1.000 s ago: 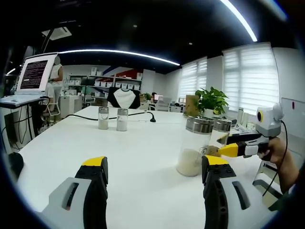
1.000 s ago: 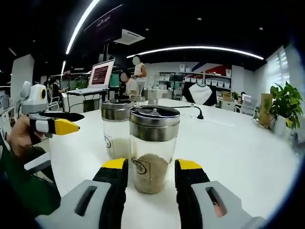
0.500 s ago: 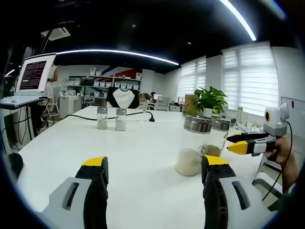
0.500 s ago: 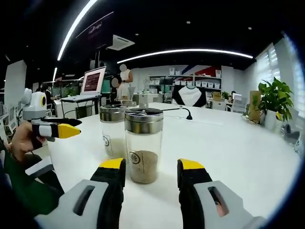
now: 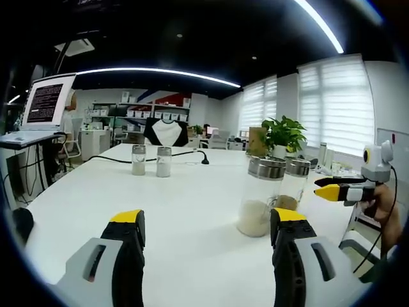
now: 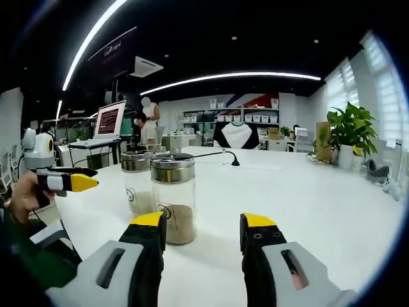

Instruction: Rotate the seasoning bottle until the label or dispensing opening points toward the visible target arrow and the bottle remains upright within the marked orientation range

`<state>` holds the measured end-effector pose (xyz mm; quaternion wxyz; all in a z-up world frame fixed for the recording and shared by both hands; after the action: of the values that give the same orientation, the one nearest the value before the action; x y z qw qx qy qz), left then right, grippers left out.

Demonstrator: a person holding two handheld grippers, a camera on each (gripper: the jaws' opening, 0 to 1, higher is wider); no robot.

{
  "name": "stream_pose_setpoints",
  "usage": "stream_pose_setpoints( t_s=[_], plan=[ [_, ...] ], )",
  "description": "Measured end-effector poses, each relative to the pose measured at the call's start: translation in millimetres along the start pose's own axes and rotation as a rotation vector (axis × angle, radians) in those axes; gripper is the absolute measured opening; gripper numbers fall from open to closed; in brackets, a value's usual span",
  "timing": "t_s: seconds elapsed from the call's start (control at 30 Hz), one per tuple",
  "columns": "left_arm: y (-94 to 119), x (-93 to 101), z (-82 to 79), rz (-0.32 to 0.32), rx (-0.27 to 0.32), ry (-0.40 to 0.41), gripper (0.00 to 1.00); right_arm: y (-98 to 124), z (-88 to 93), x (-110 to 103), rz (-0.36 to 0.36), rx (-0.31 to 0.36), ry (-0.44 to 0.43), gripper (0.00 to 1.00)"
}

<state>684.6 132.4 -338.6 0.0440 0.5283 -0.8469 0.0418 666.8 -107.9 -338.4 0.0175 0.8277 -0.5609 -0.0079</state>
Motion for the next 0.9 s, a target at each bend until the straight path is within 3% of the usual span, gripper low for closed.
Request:
stream_pose_setpoints(
  t_s=[0.27,0.43,0.67,0.9],
  plan=[
    [0,-5.1,-0.4,-0.012,-0.001,0.004,0.86,0,-0.9,1,0.011,0.003,0.004,0.46],
    [-1,-8.1,-5.6,-0.019,0.014,0.017,0.85,0,0.6,-4,-0.021,-0.015,-0.011,0.48],
    [-4,-16.2,-18.9,-0.038,0.058,-0.009,0.85,2,-3.5,-3,-0.017,-0.005,0.0,0.51],
    [-19,-31.0,-44.3,-0.037,0.137,-0.042,0.82,3,-4.9,-1,-0.011,0.0,0.005,0.51]
  ],
)
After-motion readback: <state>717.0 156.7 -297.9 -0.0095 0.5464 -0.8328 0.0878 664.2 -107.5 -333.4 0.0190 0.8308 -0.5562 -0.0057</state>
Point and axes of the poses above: the point that each gripper's makers call its tool centre point, and the gripper's own axes: y roughly backward along the fingers, x roughly to its right, z roughly out of its underside, the point moved 2 cm from there along y, roughly backward along the fingers, and after that the axes turned 8 degrees about x, right-handed, at the moved point
